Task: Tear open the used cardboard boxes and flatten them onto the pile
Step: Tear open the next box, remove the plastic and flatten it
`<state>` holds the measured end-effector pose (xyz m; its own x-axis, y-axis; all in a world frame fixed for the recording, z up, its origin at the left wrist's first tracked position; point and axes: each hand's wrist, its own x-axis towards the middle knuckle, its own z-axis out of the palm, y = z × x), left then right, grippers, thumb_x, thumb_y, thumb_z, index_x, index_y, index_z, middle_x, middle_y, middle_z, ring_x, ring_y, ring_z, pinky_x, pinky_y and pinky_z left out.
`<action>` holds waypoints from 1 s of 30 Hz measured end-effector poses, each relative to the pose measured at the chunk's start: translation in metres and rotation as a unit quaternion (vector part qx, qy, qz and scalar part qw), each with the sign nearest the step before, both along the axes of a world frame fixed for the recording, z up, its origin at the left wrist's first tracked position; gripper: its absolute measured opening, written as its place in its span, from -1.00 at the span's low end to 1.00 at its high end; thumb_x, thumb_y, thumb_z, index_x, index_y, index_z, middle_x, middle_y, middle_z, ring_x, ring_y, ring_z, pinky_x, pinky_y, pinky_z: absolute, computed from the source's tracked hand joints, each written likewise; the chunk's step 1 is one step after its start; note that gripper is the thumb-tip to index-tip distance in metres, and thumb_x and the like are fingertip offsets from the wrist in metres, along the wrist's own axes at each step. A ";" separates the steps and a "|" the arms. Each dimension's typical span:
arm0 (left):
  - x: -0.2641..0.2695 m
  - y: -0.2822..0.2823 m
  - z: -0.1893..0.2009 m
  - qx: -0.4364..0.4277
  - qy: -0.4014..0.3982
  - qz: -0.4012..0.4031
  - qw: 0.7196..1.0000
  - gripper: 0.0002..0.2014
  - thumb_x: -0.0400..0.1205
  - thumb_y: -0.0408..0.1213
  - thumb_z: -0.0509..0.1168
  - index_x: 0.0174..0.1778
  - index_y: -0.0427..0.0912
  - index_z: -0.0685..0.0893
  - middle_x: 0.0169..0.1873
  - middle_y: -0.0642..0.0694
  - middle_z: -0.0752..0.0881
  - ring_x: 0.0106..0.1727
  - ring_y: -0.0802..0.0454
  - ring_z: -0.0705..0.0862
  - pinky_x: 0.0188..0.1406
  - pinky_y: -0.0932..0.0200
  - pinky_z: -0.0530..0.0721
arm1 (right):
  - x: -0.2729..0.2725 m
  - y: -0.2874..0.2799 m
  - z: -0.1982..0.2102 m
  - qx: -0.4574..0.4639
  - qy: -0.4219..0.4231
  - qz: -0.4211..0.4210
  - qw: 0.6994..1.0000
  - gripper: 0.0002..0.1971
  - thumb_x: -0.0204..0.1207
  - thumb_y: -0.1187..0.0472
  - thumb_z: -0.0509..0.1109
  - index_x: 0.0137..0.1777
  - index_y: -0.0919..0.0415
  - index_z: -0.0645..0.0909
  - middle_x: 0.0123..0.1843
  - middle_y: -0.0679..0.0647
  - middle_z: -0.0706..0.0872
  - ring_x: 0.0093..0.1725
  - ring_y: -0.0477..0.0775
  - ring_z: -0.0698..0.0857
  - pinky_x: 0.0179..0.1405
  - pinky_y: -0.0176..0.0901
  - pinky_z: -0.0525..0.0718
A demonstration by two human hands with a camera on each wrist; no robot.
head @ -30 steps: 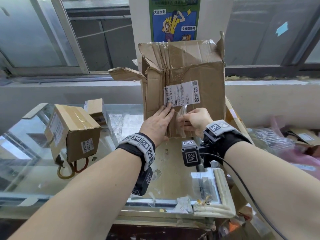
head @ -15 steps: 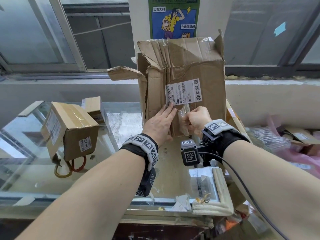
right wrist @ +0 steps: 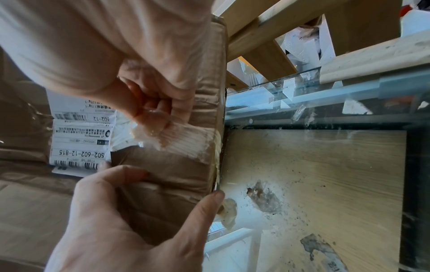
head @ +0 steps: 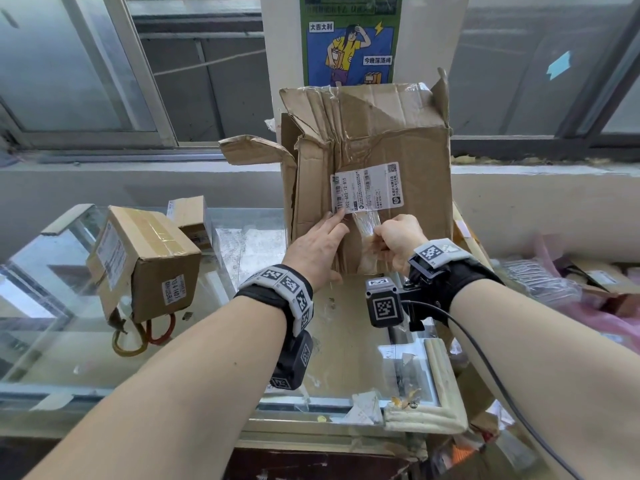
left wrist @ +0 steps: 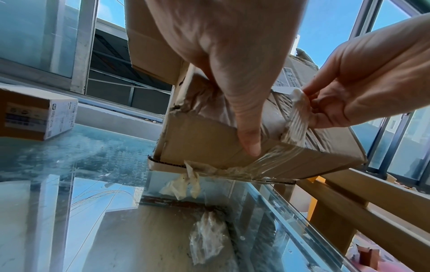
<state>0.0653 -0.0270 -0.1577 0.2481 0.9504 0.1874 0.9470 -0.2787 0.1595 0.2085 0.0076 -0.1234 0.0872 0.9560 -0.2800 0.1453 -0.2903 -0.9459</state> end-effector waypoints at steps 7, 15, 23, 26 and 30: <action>0.004 0.003 0.013 -0.063 -0.132 0.028 0.989 -0.51 0.42 -0.42 0.45 0.28 -0.08 0.59 0.61 -0.08 0.17 0.61 -0.05 0.16 0.58 0.08 0.26 | 0.004 -0.003 0.007 -0.015 -0.005 0.047 0.999 -0.83 0.53 0.56 0.19 -0.24 0.39 0.49 -0.31 0.28 0.64 -0.41 0.11 0.62 -0.48 -0.13 0.73; 0.021 0.005 0.047 -0.216 -0.538 0.173 0.796 -0.68 0.68 -0.59 0.06 0.31 -0.42 0.54 0.22 -0.36 0.66 0.26 -0.20 0.65 0.22 0.04 0.64 | 0.012 -0.007 0.017 -0.050 -0.005 0.105 0.993 -0.86 0.55 0.51 0.26 -0.14 0.28 0.49 -0.27 0.22 0.68 -0.31 0.09 0.66 0.05 0.12 0.73; 0.023 0.004 0.054 -0.305 -0.656 0.228 0.652 -0.77 0.71 -0.48 0.11 -0.23 -0.33 0.59 -0.54 -0.17 0.72 -0.56 0.01 0.73 -0.52 0.16 0.74 | 0.023 -0.021 0.021 -0.059 0.039 0.172 0.982 -0.90 0.59 0.54 0.23 -0.01 0.42 0.55 -0.01 0.42 0.73 0.05 0.36 0.76 0.00 0.15 0.76; 0.032 0.006 0.050 -0.286 -0.660 0.256 0.645 -0.81 0.67 -0.39 0.27 -0.28 -0.26 0.61 -0.65 -0.09 0.67 -0.68 0.08 0.63 -0.43 0.16 0.72 | 0.022 -0.024 0.025 -0.038 -0.031 0.184 0.982 -0.82 0.58 0.56 0.25 -0.20 0.39 0.60 -0.16 0.31 0.72 -0.24 0.18 0.76 -0.35 -0.06 0.81; 0.040 0.005 0.044 -0.257 -0.638 0.271 0.674 -0.82 0.60 -0.38 0.38 -0.32 -0.23 0.59 -0.76 -0.01 0.59 -0.77 0.14 0.55 -0.61 0.27 0.62 | 0.017 -0.025 0.029 0.001 -0.152 0.214 0.965 -0.84 0.50 0.56 0.35 -0.19 0.38 0.72 -0.15 0.34 0.76 -0.16 0.30 0.80 -0.19 0.09 0.81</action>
<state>0.1057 -0.0224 -0.1135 -0.2135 0.8574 -0.4683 -0.1115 0.4549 0.8835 0.2256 -0.0177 -0.0947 -0.2375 0.9232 -0.3021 0.5218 -0.1410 -0.8413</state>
